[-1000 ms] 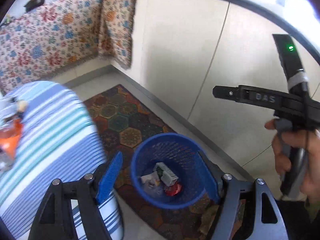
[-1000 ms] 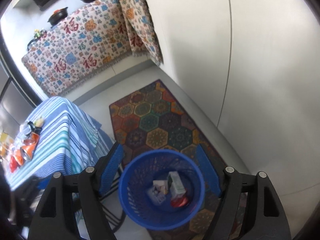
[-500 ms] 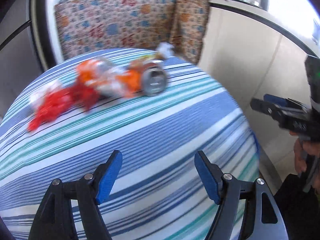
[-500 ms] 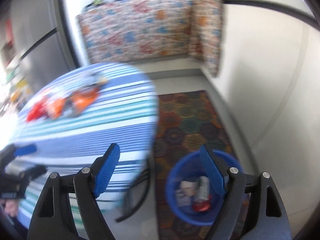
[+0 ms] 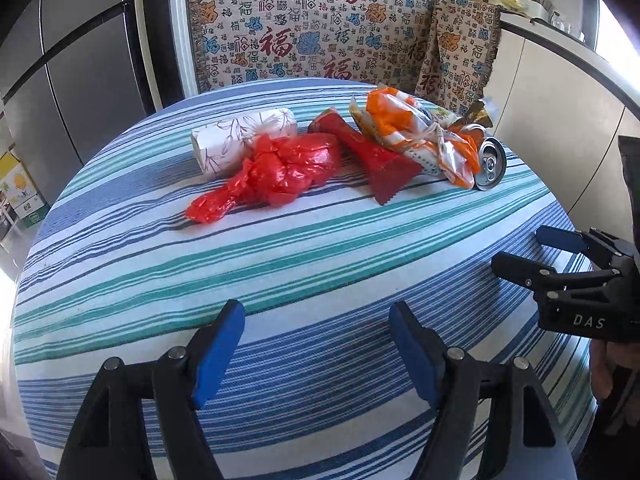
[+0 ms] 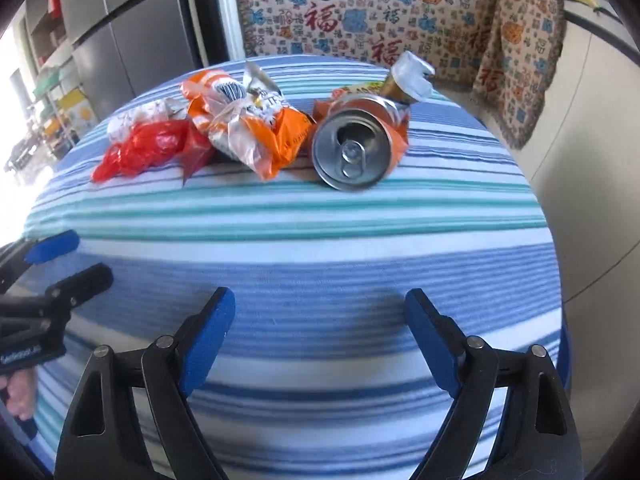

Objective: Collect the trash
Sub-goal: 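Move both tools back over the table toward the remaining trash, then grasp the red plastic bag with the left tool and lift it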

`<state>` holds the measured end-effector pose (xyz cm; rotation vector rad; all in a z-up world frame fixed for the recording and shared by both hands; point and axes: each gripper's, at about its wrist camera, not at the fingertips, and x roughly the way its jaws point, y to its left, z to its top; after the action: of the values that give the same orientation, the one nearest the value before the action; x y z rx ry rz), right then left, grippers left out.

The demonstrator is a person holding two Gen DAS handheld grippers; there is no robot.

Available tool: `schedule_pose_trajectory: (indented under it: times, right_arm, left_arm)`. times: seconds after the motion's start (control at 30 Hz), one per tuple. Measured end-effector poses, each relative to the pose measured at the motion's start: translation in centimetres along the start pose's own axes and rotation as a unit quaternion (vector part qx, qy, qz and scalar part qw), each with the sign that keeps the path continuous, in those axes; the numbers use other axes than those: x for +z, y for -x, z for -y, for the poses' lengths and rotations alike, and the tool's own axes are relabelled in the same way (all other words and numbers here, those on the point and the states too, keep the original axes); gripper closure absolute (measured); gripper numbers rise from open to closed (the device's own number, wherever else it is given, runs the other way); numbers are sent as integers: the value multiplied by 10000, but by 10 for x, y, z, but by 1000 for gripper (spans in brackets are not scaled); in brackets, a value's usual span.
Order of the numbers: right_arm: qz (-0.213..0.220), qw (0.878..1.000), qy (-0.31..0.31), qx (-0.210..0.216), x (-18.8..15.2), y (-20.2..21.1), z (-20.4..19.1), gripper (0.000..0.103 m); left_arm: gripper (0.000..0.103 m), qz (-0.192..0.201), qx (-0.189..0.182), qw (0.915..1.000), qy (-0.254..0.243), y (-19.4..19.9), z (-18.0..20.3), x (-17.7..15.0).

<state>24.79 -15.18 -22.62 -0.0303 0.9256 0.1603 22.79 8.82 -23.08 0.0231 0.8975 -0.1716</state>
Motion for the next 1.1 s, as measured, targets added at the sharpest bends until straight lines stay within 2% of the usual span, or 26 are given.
schedule_pose_trajectory:
  times: [0.1, 0.17, 0.4, 0.6, 0.73, 0.87, 0.93, 0.97, 1.03, 1.1]
  right_arm:
    - [-3, 9999, -51, -164, 8, -7, -4, 8]
    - [27, 9997, -137, -216, 9, -10, -5, 4]
    - [-17, 9996, -160, -220, 13, -13, -7, 0]
    - [-14, 9996, -156, -222, 12, -13, -8, 0]
    - [-13, 9996, -154, -219, 12, -13, -8, 0]
    - [-7, 9997, -163, -201, 12, -13, -7, 0]
    - [18, 9997, -202, -145, 11, -12, -7, 0]
    - [41, 9997, -241, -89, 10, -11, -5, 0]
    - [50, 9997, -241, -33, 8, -8, -2, 0]
    - [-20, 9998, -97, -196, 4, -7, 0, 1]
  left_arm:
    - [26, -38, 36, 9998, -178, -4, -4, 5]
    - [21, -76, 12, 9994, -344, -8, -6, 8]
    - [17, -108, -228, 9976, -639, -19, -36, 25]
    - [17, 102, -611, 9945, -849, -32, -56, 54]
    - [18, -65, -876, 9921, -900, -48, -53, 69]
    - [19, 14, -1556, 9817, -1100, -37, -42, 68]
    - [19, -128, -2089, 9701, -1226, -30, -33, 60]
    - [19, -164, -2232, 9657, -1316, -25, -29, 55]
    - [19, -103, -2158, 9660, -1422, -16, -23, 47]
    - [18, 21, -1865, 9736, -1314, -11, -25, 47]
